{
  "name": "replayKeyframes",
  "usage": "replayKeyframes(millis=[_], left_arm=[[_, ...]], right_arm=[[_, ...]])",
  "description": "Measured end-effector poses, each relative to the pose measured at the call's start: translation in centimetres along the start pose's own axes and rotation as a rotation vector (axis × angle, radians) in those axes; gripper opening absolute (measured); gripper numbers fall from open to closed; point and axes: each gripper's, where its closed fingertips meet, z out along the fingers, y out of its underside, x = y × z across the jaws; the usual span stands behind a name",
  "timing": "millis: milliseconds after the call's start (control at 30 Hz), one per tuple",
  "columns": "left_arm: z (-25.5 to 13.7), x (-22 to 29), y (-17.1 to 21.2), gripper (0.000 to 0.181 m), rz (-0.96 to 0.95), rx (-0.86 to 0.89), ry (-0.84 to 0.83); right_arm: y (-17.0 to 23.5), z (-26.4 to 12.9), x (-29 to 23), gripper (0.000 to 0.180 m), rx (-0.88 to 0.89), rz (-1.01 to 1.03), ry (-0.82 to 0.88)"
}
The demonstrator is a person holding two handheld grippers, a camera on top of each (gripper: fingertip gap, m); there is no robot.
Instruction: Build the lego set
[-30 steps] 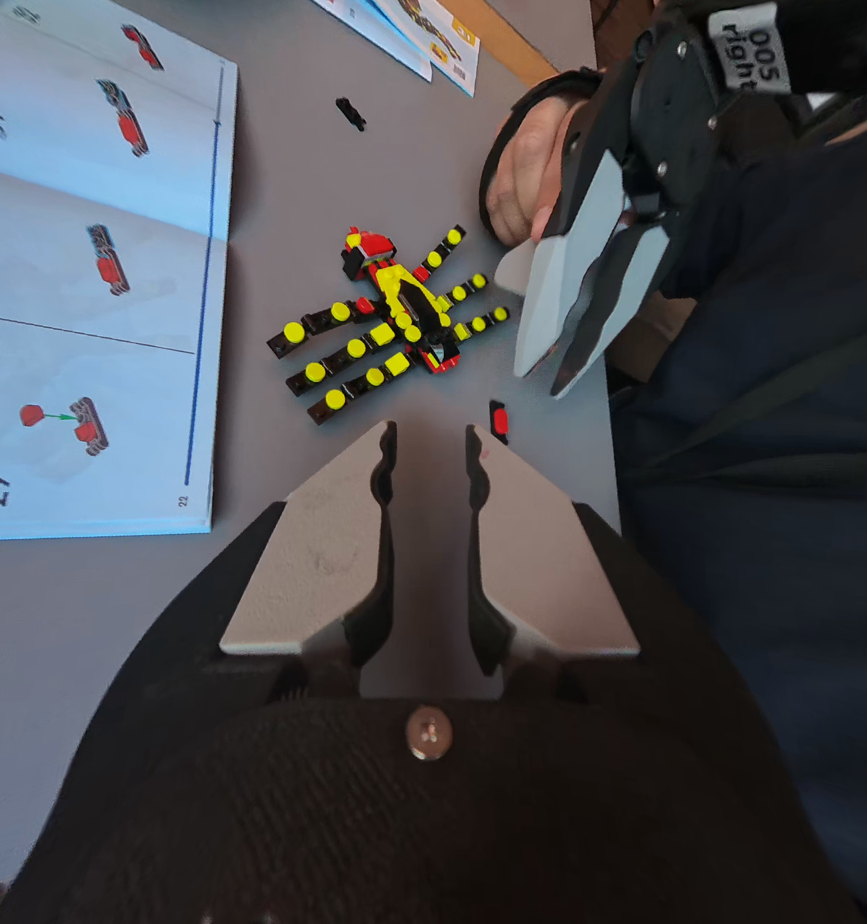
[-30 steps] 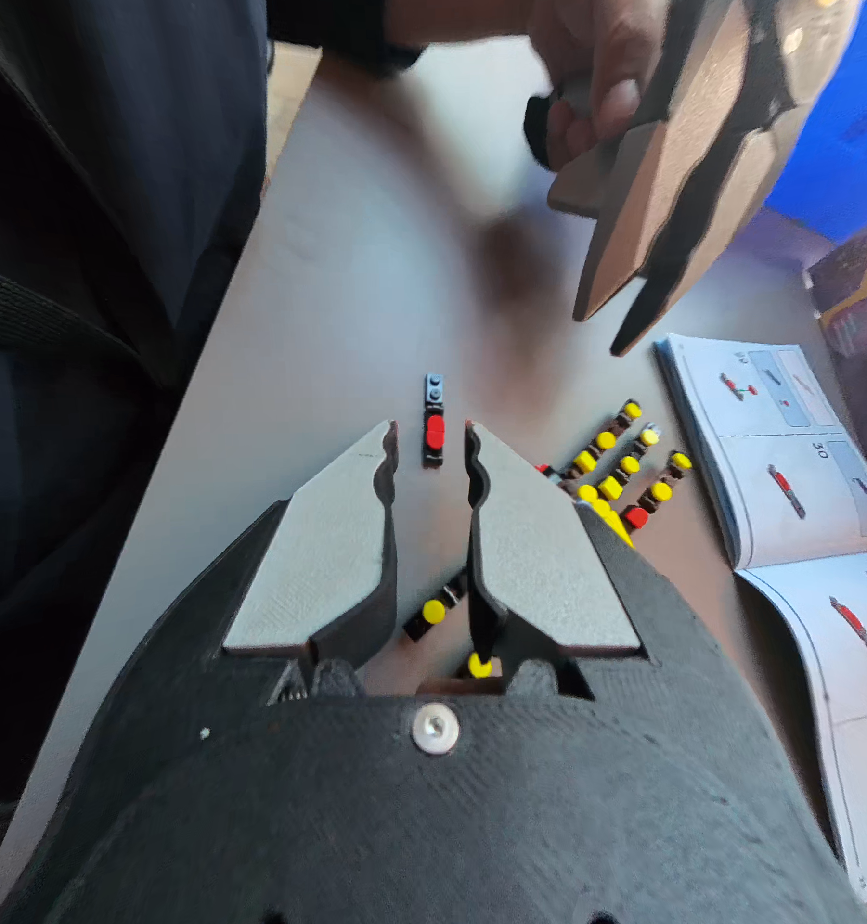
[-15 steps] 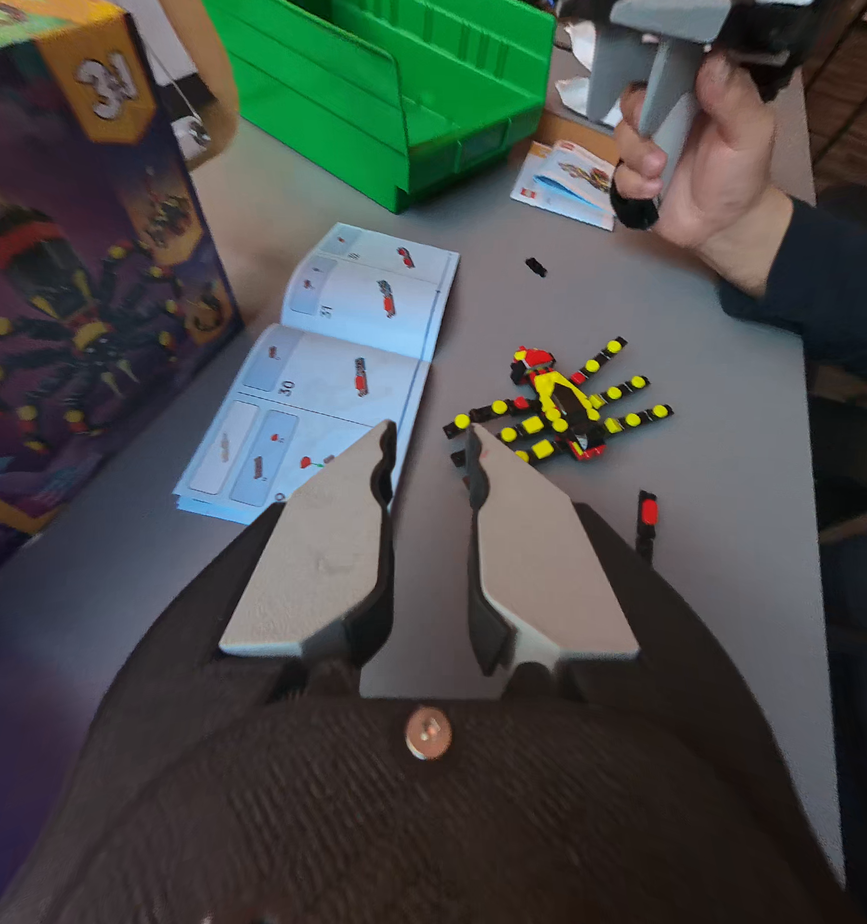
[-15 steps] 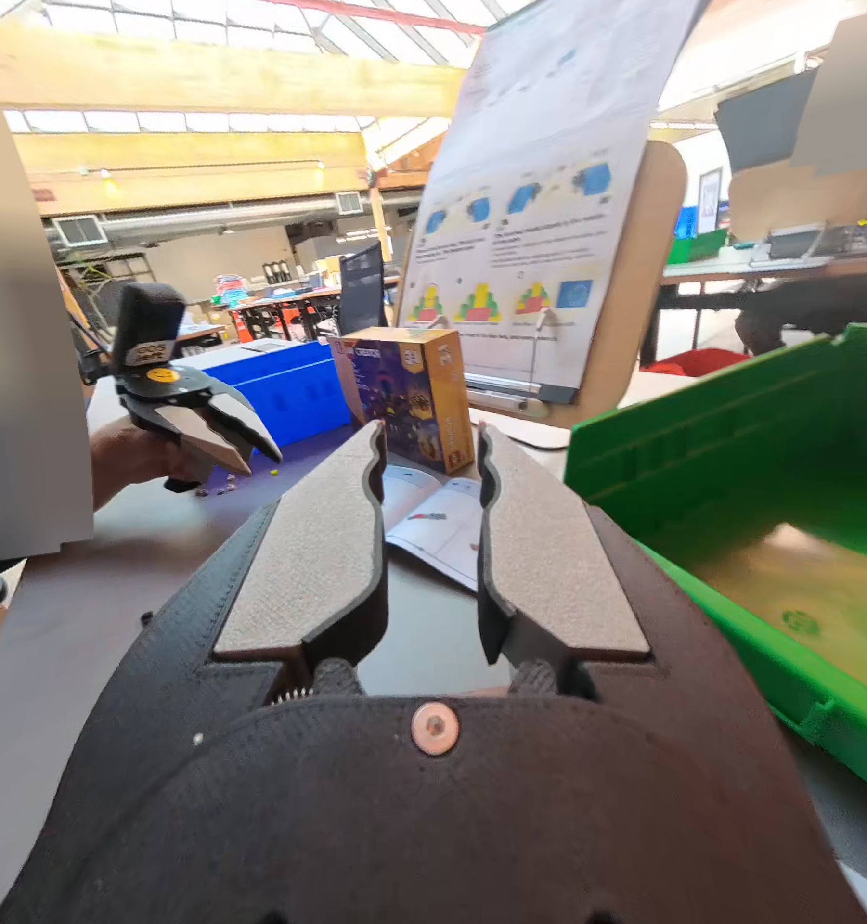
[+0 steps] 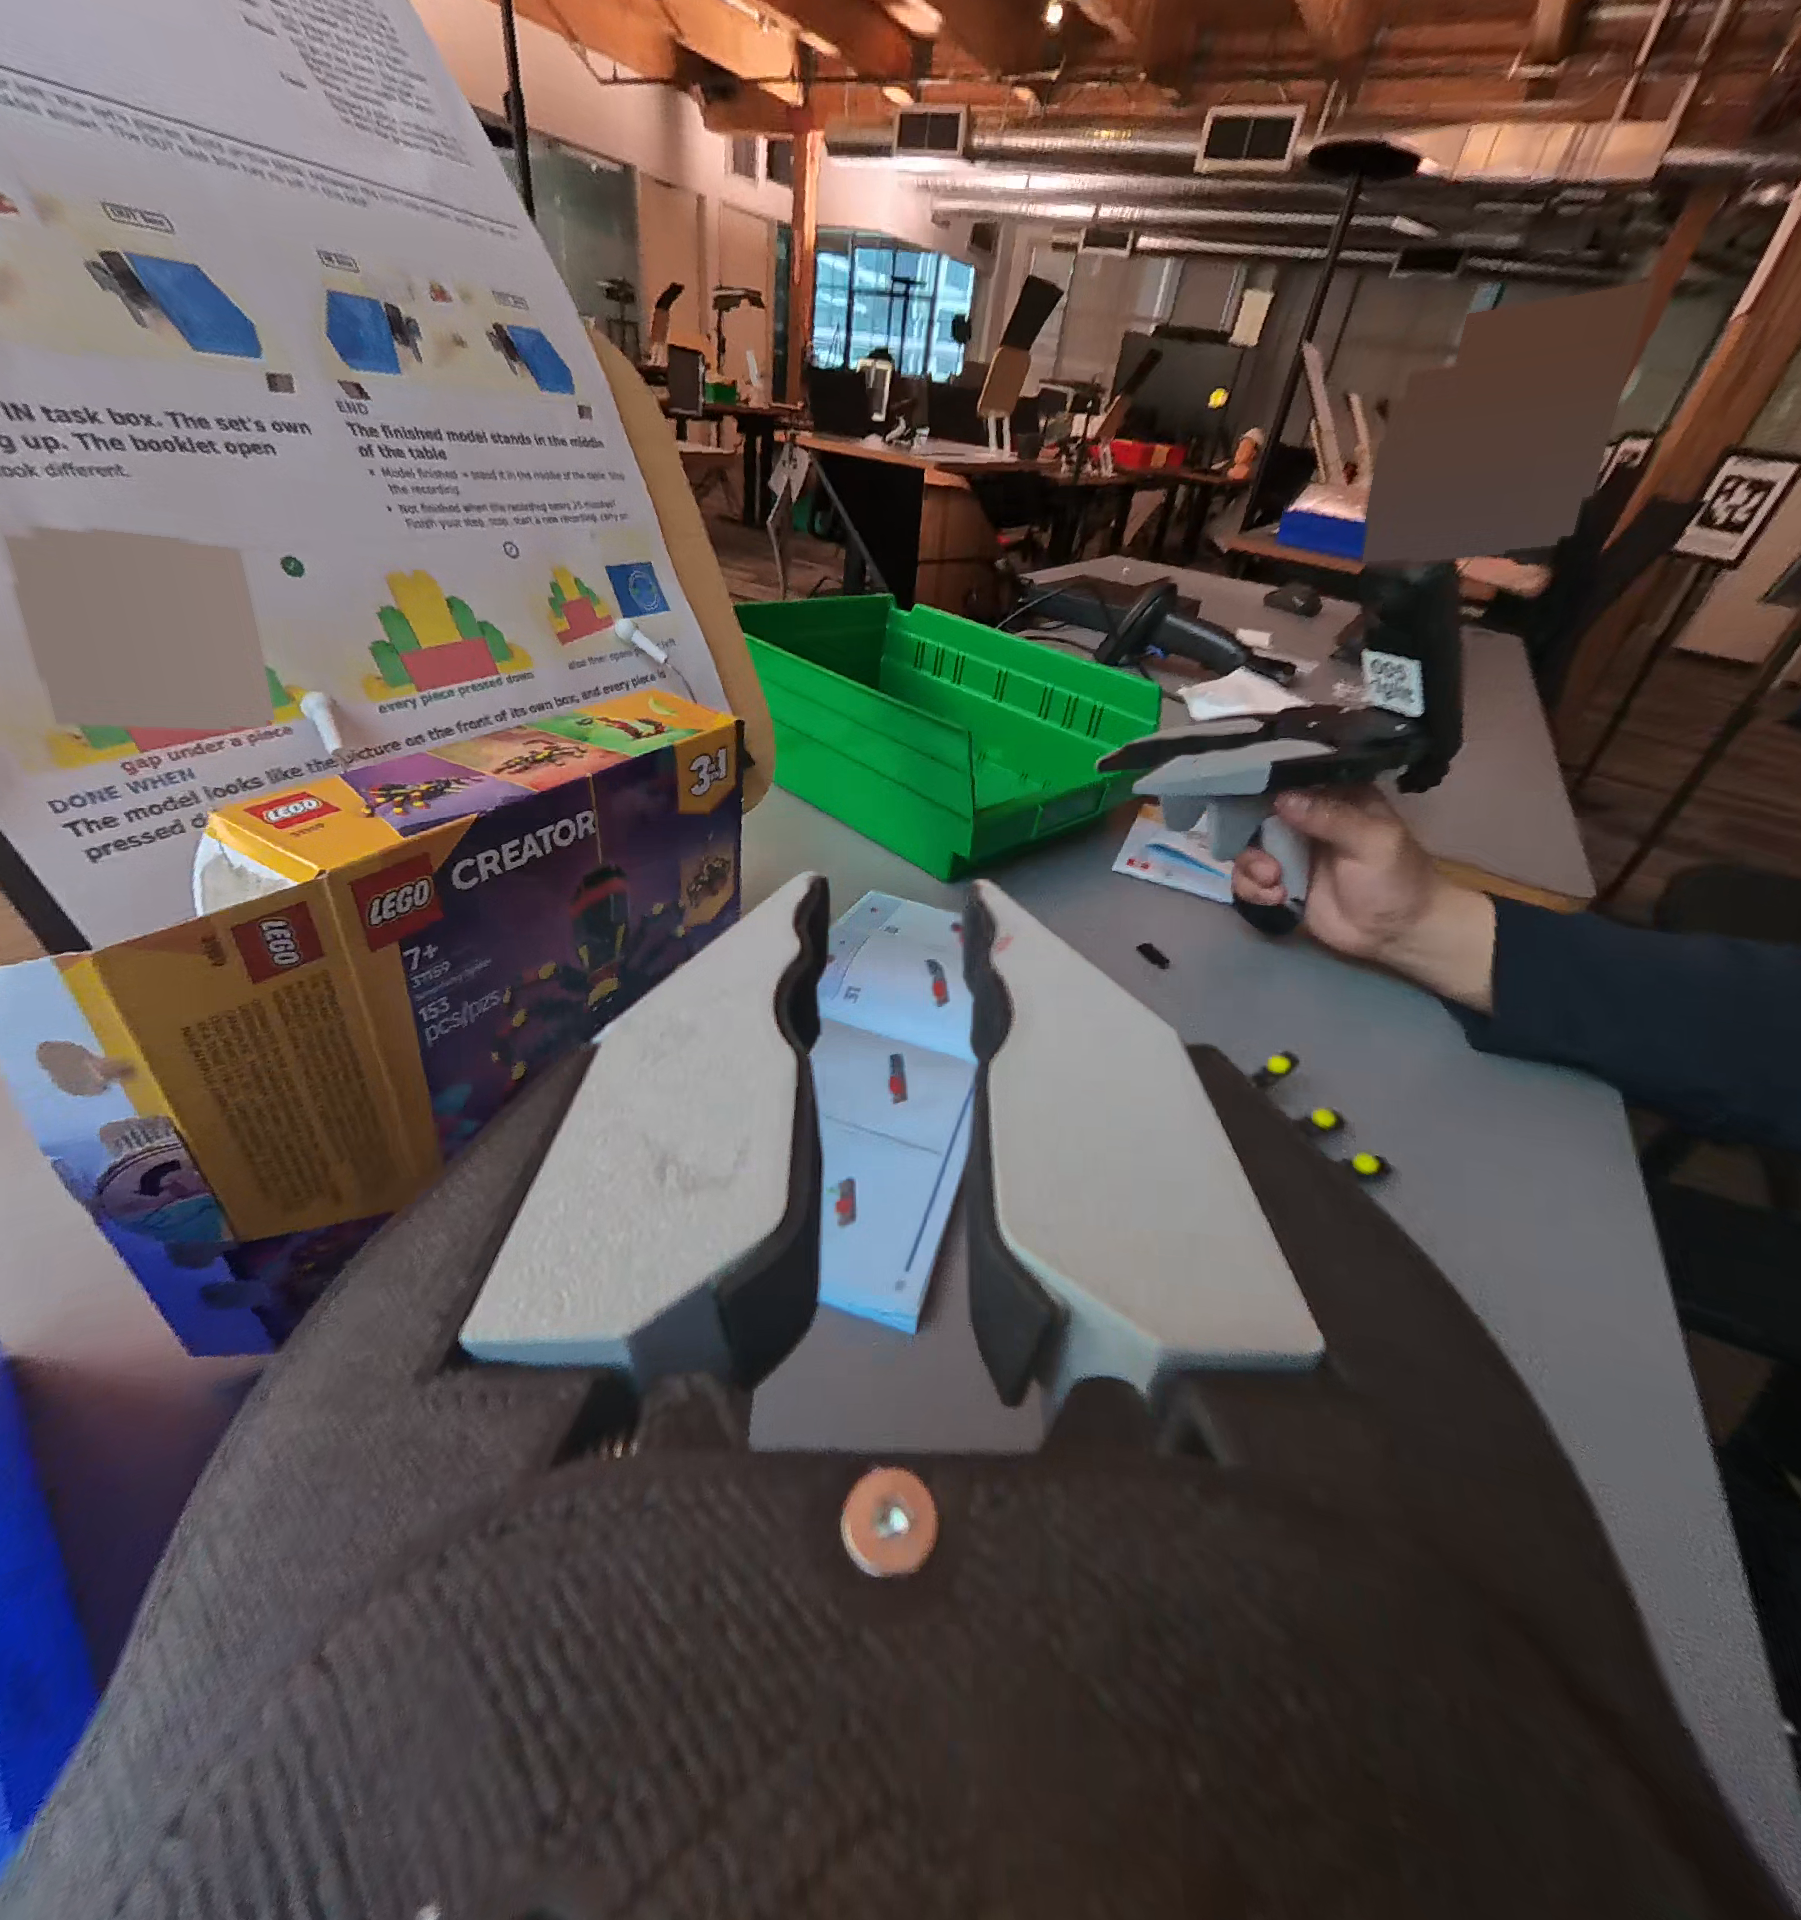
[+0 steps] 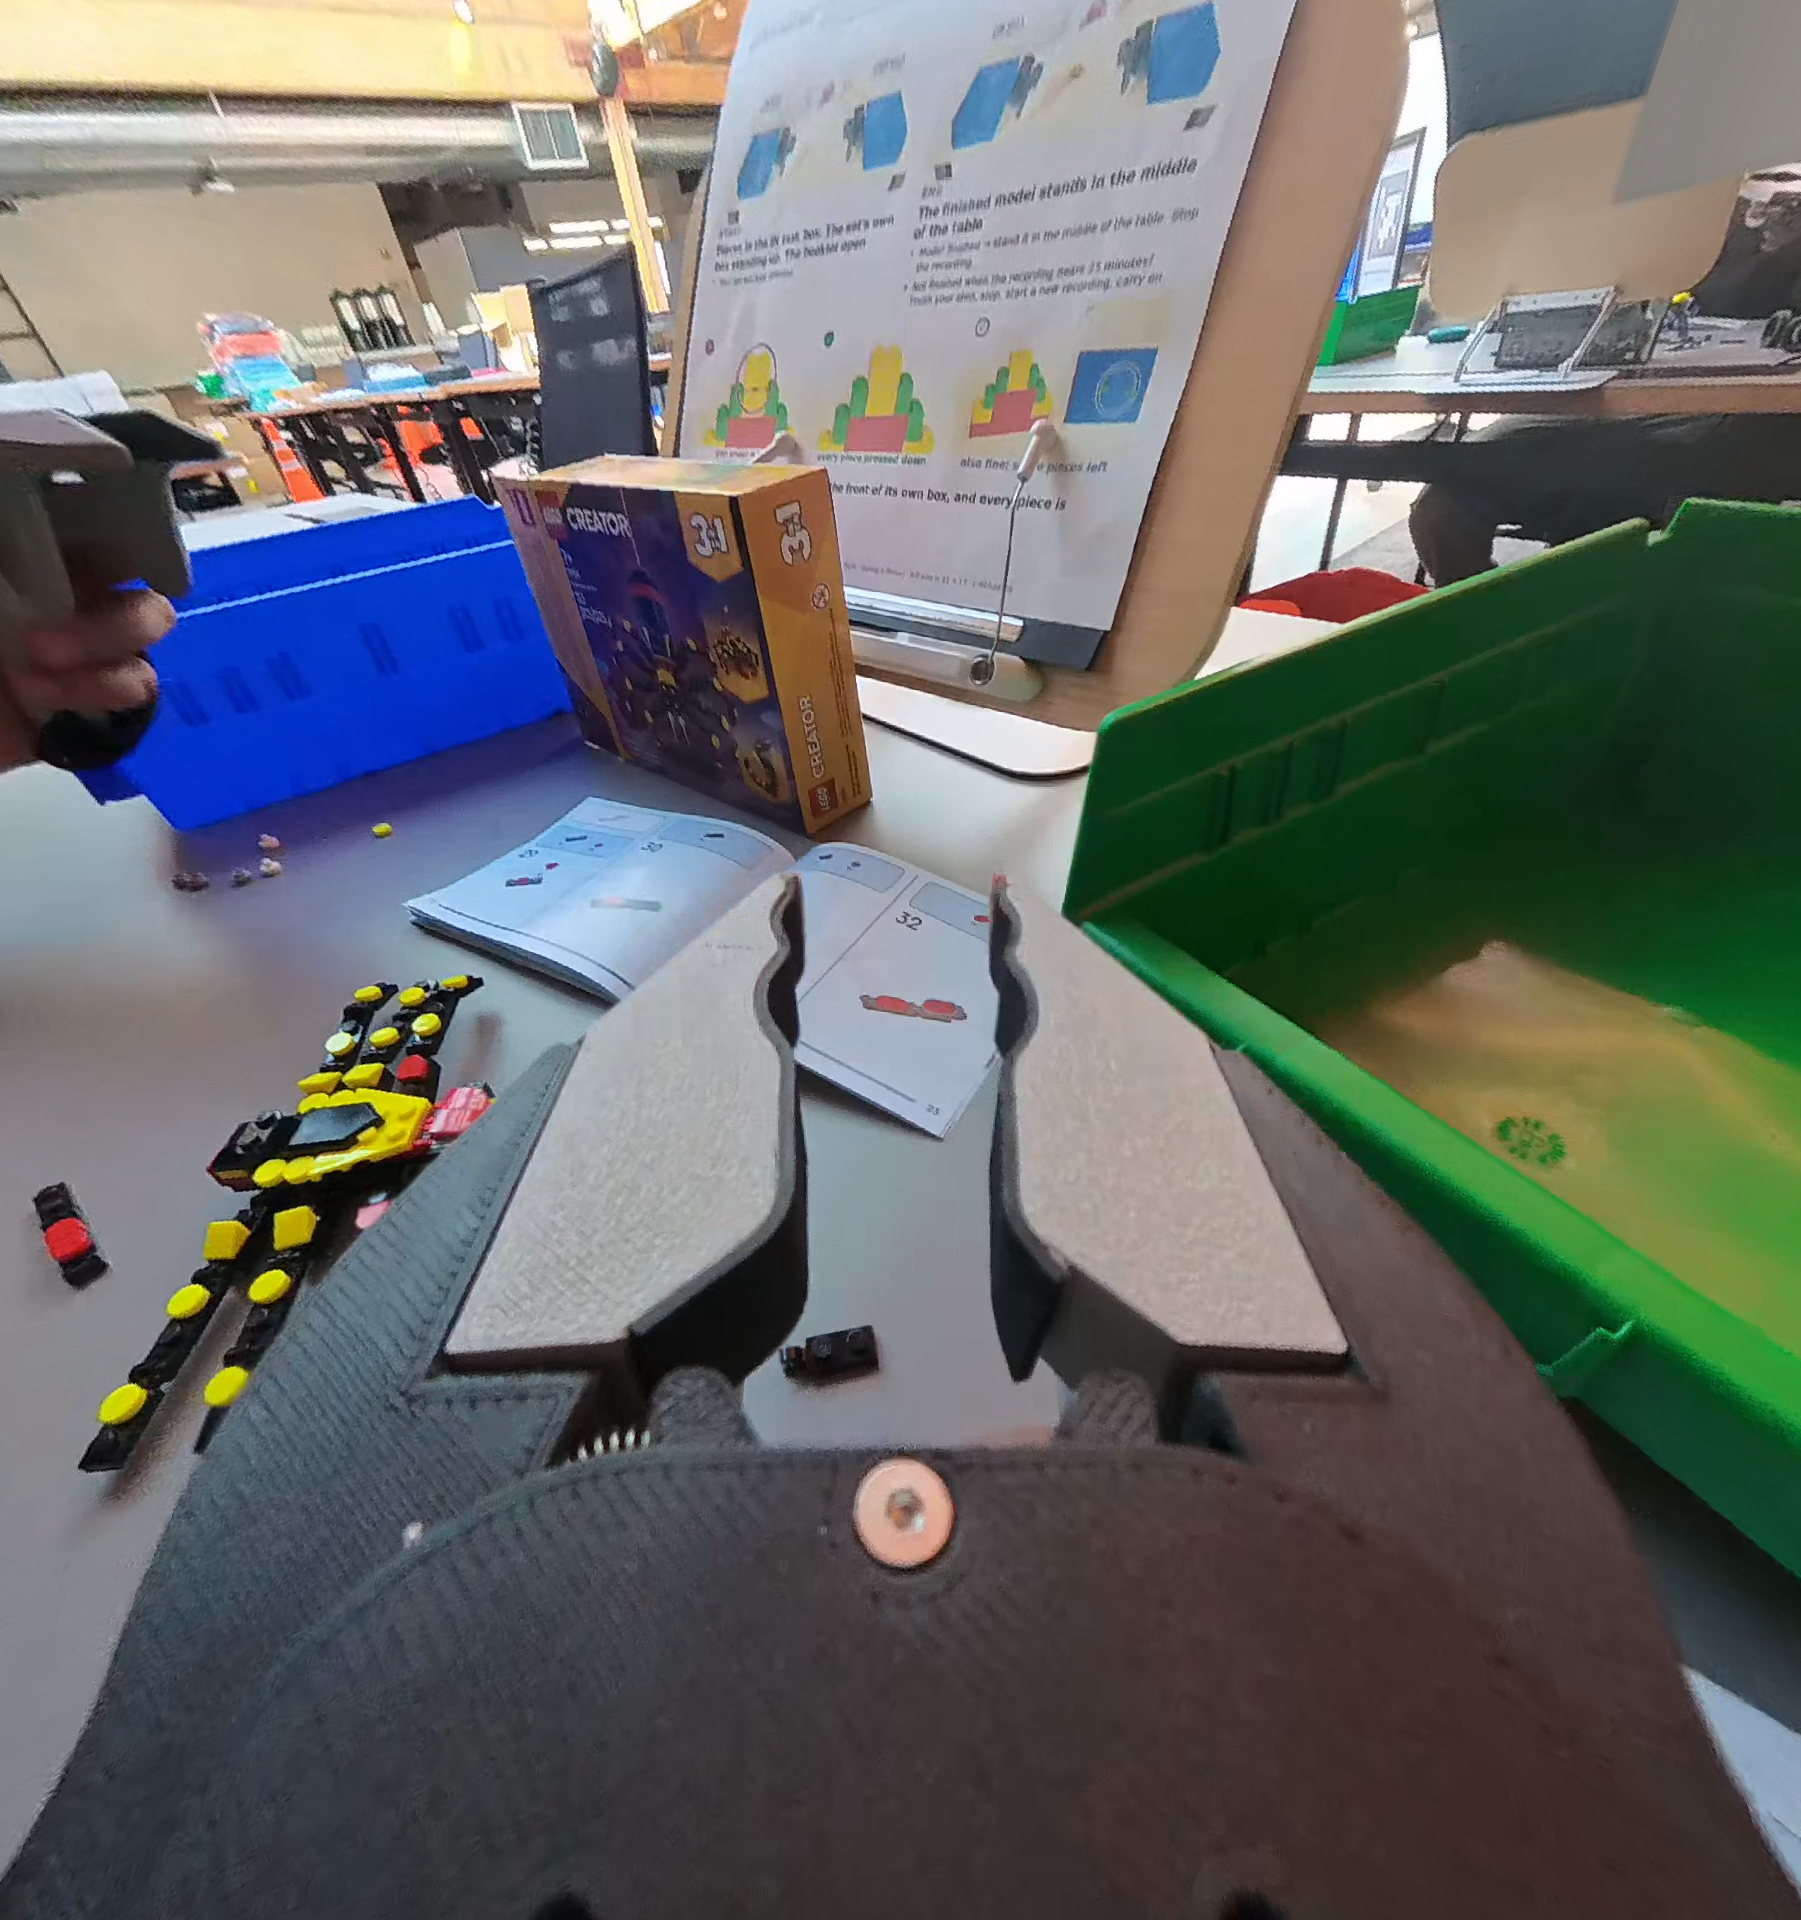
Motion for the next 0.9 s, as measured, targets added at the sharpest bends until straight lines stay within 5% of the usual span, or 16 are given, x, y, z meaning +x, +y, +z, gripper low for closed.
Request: replayKeyframes(millis=[900], left_arm=[[3.9,2.6,7.7,0.019,0.022,-0.273,0.082]], right_arm=[[1.5,1.4,-0.6,0.031,-0.083,-0.068,-0.013]])
